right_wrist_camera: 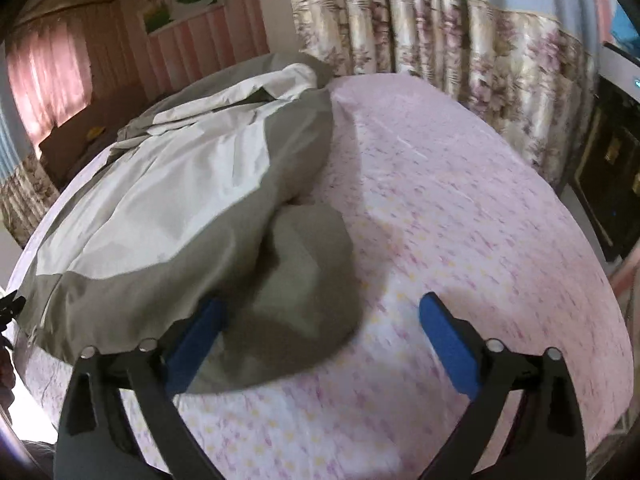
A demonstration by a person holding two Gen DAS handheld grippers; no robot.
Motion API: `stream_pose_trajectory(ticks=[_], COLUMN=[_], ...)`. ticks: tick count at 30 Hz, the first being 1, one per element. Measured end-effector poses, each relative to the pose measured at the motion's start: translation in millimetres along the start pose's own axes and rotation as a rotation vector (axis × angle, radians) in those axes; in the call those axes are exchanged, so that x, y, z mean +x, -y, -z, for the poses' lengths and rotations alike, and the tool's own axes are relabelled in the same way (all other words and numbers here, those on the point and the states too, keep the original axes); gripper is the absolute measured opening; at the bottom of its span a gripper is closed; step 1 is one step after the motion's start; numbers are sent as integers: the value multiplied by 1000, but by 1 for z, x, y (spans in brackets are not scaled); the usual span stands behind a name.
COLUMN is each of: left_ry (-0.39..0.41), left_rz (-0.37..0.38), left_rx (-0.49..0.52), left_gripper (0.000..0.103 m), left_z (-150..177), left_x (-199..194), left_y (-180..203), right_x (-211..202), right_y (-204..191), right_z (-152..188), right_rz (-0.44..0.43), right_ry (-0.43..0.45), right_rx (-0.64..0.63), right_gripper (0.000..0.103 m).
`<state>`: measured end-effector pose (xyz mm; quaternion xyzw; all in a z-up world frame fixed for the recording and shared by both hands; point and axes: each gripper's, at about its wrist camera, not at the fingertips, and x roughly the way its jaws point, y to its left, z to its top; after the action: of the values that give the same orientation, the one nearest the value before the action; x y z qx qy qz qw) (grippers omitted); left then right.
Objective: Fold large clothes
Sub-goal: 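Grasp the jacket hem edge with the left gripper while the right gripper grasps the hem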
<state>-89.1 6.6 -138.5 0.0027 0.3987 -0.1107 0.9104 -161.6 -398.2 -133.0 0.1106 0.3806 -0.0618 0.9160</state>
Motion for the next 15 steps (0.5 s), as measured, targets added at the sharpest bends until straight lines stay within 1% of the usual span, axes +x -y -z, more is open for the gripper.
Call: stream_pose_trajectory(ticks=[1,2,4,5,6,7,8,9,10,11,12,13,14,15], left_ry=[-3,-3,-10,-12,-12,-7,-1,9,16,21,25,24,23,26], left_rz=[7,14,22,25,23,20,15,6,0,-4,14,39,63,65], left_rx=[2,3,7,7,4,1,-6,-15,-21,-27,-45,-62,-78,-74], left_gripper=[99,99,98,97,96,92,88,78,56,46,33,24,20,16], left_z=[-1,-3,-7,-7,-7,-7,-7,-8,-8,-9,-11,-12,-13,-14], left_x=[3,4,7,9,10,10,9,8,7,6,3,2,0,-1], left_y=[4,7,12,13,13,12,11,10,8,5,0,-4,-7,-6], right_x=[5,8,10,11,10,8,5,3,-2,-7,-12,-20,-27,-32], right_y=[-4,-5,-8,-8,-8,-7,-5,-5,-7,-8,-9,-11,-13,-14], right_z=[-2,-3,-3,-3,-2,-2,-1,-1,1,1,2,2,3,2], right_rz=[-12,-25,-48,-40,-30,-45,-72,-80,-80,-86,-97,-113,-126,-132], right_ry=[-25,-41,-51,-57,-55,-47,-42,-37,-25,-11,2,21,39,52], right_rx=[-10,-17,-18,-14,-13,-8,5,11,1,-7,-11,-10,-8,-9], right_gripper=[83,78,59,53,39,24,20,19,18,18,16,15,15,15])
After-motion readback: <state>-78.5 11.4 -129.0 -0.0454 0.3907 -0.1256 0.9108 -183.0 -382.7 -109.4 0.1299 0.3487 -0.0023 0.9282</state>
